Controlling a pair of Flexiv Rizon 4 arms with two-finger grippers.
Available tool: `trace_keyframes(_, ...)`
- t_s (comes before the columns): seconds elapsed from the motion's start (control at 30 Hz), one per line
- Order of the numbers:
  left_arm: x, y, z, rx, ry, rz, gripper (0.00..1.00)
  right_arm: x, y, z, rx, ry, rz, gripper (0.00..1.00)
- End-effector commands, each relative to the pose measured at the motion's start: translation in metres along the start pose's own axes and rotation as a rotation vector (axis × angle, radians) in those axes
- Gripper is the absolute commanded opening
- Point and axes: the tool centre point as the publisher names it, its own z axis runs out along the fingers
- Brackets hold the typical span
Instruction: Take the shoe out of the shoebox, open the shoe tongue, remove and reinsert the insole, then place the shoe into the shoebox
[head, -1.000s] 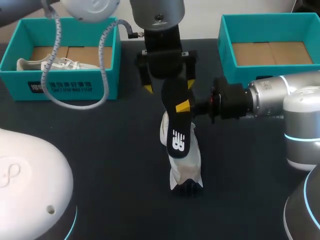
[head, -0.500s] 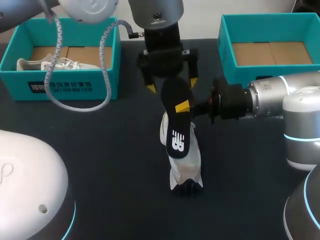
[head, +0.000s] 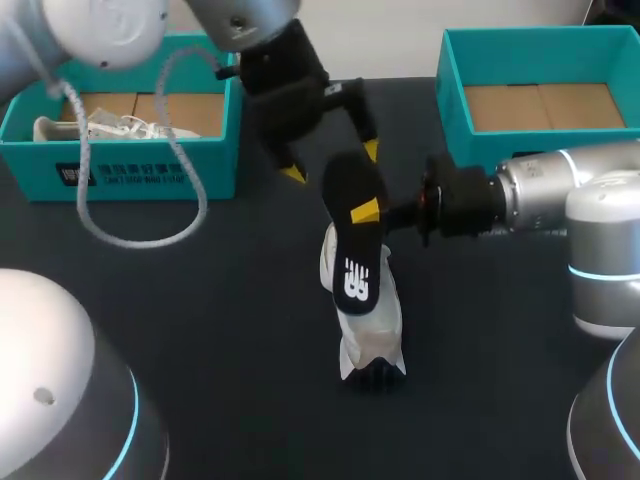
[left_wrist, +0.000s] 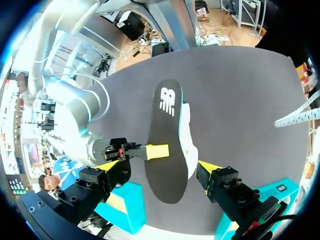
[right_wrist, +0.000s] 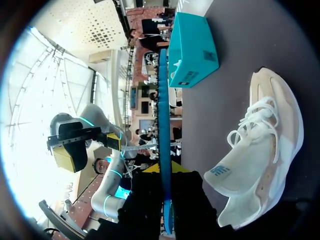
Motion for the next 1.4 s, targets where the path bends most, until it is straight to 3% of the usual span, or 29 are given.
trace_keyframes(0.03, 0.022, -0.014, -0.003, -0.030, -0.251, 0.000, 1.00, 0.004, -0.001, -0.003, 0.002, -0.009, 0.004, 0.00)
trace_keyframes(0.23, 0.028, -0.016, -0.003, -0.017, -0.300, -0.039, 1.00, 0.005, 0.001, -0.004, 0.006, -0.011, 0.010, 0.00)
trace_keyframes(0.87, 0.029, -0.016, -0.002, 0.002, -0.304, -0.046, 1.00, -0.003, -0.001, -0.003, 0.004, 0.008, 0.011, 0.00)
trace_keyframes(1.07, 0.035, -0.005, 0.009, -0.085, -0.542, -0.039, 1.00, -0.005, -0.003, -0.003, -0.001, 0.018, 0.013, 0.00)
trace_keyframes(1.4, 0.045, -0.002, 0.012, -0.037, -0.815, -0.034, 1.00, -0.006, -0.005, -0.004, 0.001, 0.031, 0.029, 0.00)
